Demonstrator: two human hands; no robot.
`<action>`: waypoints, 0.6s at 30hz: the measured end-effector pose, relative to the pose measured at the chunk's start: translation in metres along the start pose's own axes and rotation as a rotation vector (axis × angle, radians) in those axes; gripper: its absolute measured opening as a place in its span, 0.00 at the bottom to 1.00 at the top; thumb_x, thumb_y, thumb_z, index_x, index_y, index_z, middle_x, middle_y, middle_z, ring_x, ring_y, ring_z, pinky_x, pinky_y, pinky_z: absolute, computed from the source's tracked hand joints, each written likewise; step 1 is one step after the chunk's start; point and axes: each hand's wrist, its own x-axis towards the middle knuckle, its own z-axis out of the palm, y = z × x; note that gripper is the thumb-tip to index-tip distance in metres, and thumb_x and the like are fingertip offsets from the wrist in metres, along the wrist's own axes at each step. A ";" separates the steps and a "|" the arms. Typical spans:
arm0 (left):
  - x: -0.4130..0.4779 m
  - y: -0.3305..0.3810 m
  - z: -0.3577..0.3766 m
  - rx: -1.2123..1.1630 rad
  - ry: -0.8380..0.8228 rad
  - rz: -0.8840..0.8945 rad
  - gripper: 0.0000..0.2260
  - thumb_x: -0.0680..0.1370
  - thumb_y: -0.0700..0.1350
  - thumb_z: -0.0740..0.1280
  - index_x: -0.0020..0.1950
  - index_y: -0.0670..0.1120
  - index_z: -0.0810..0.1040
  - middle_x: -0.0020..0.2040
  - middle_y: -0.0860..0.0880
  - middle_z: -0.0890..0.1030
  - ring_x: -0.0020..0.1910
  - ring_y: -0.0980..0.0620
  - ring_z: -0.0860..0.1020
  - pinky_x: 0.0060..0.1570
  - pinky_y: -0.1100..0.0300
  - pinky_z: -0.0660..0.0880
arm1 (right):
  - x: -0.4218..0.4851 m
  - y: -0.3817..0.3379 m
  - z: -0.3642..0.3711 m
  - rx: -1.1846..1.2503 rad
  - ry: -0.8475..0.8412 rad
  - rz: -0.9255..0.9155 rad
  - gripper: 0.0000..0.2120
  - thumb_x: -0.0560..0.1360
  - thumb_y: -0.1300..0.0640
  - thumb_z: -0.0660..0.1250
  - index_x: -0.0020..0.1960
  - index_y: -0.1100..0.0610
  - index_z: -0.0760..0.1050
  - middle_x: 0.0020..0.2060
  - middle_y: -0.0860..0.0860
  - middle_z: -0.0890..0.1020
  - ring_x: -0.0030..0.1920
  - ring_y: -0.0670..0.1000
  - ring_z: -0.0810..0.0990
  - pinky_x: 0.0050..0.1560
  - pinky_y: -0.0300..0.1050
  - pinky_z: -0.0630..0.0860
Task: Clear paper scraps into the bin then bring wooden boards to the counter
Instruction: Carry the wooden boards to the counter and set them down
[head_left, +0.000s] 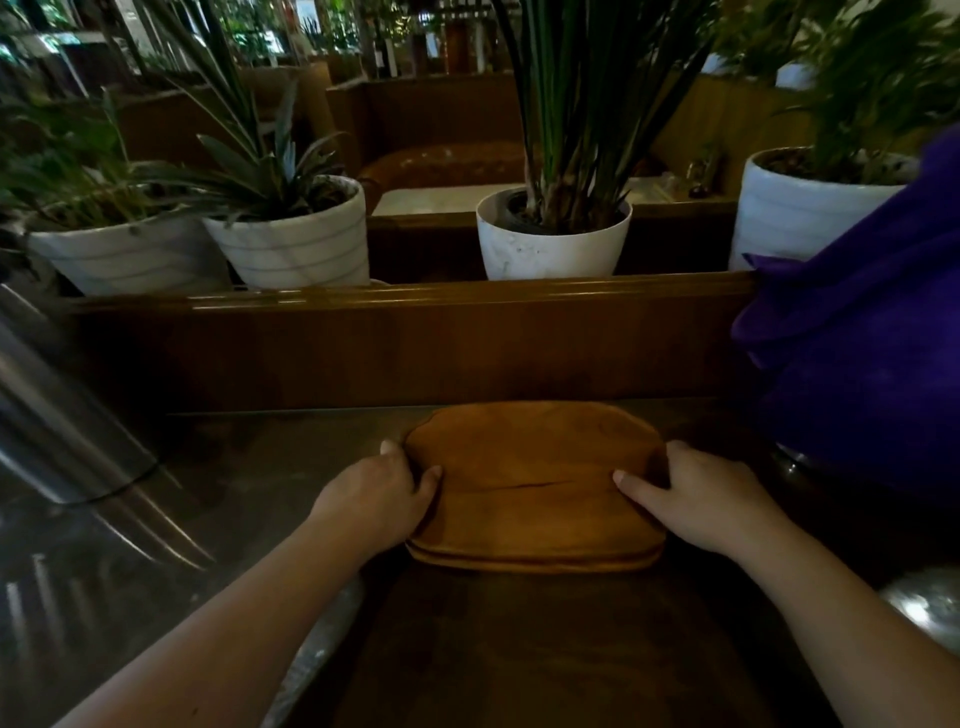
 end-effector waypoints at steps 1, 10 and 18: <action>0.000 0.000 0.000 0.013 0.004 0.009 0.31 0.75 0.67 0.52 0.65 0.44 0.63 0.45 0.47 0.78 0.37 0.53 0.75 0.29 0.61 0.69 | 0.000 0.001 0.000 -0.026 0.002 -0.006 0.41 0.67 0.23 0.51 0.63 0.54 0.69 0.54 0.51 0.79 0.52 0.53 0.78 0.58 0.57 0.73; 0.000 -0.005 0.000 -0.033 0.038 0.074 0.24 0.75 0.65 0.55 0.57 0.46 0.66 0.36 0.53 0.73 0.34 0.58 0.74 0.27 0.64 0.66 | -0.002 0.004 0.004 -0.048 0.026 -0.006 0.42 0.66 0.22 0.49 0.63 0.54 0.69 0.55 0.51 0.78 0.52 0.53 0.78 0.57 0.57 0.73; 0.000 -0.011 -0.003 0.049 0.033 0.113 0.28 0.74 0.68 0.52 0.60 0.46 0.67 0.40 0.51 0.77 0.35 0.56 0.76 0.29 0.62 0.71 | -0.004 0.001 -0.006 -0.178 -0.038 0.050 0.46 0.64 0.20 0.46 0.65 0.53 0.69 0.60 0.51 0.77 0.58 0.54 0.76 0.62 0.60 0.68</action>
